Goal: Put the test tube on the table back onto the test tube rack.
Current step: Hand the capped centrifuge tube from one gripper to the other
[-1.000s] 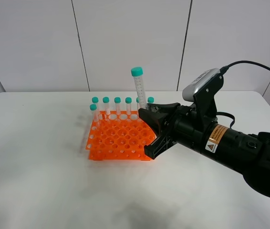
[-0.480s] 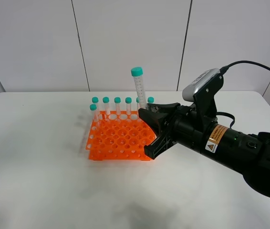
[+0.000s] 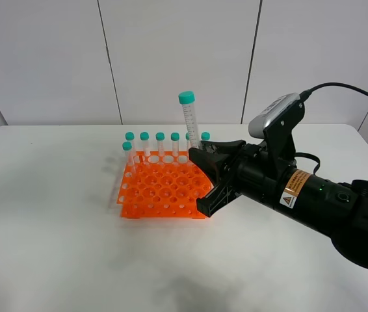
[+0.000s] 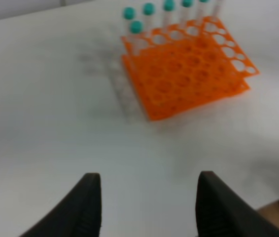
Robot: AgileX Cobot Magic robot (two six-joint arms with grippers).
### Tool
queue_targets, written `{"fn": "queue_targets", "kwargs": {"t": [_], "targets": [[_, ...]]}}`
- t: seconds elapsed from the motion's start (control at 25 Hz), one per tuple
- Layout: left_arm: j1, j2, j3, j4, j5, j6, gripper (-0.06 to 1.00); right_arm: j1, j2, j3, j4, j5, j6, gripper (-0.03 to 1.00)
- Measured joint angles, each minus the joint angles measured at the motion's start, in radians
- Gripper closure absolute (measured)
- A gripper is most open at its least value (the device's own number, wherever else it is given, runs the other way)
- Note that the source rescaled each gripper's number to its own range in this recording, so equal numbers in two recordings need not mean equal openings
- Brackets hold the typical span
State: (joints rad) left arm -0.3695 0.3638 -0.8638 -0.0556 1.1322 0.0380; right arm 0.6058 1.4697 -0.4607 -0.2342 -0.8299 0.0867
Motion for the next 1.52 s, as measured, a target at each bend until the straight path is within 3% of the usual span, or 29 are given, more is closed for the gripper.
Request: {"fn": "queue_targets", "kwargs": {"t": [0.24,0.64,0.88,1.04,1.28,1.4,1.52], "targets": [[-0.093,0.160,0.000,-0.007,-0.149,0.060,-0.06,0.000,0.000,0.000,0.001,0.000,0.000,0.95],[-0.095,0.398,-0.003,-0.029,-0.472,0.100,-0.06,0.000,0.000,0.000,0.001,0.008,-0.001,0.95],[-0.095,0.539,-0.089,-0.061,-0.539,0.105,-0.06,0.000,0.000,0.000,0.001,0.011,-0.001,0.95],[-0.098,0.602,-0.154,-0.155,-0.553,0.148,-0.06,0.000,0.000,0.000,0.001,0.011,-0.001,0.95],[-0.099,0.614,-0.164,-0.412,-0.564,0.453,-0.06,0.000,0.000,0.000,0.001,0.013,-0.016,0.95],[-0.099,0.614,-0.164,-0.514,-0.565,0.548,-0.05,0.000,0.000,0.000,0.001,0.014,-0.020,0.95],[-0.099,0.614,-0.164,-0.535,-0.565,0.569,0.10,0.000,0.000,0.000,0.001,0.014,-0.021,0.95]]}}
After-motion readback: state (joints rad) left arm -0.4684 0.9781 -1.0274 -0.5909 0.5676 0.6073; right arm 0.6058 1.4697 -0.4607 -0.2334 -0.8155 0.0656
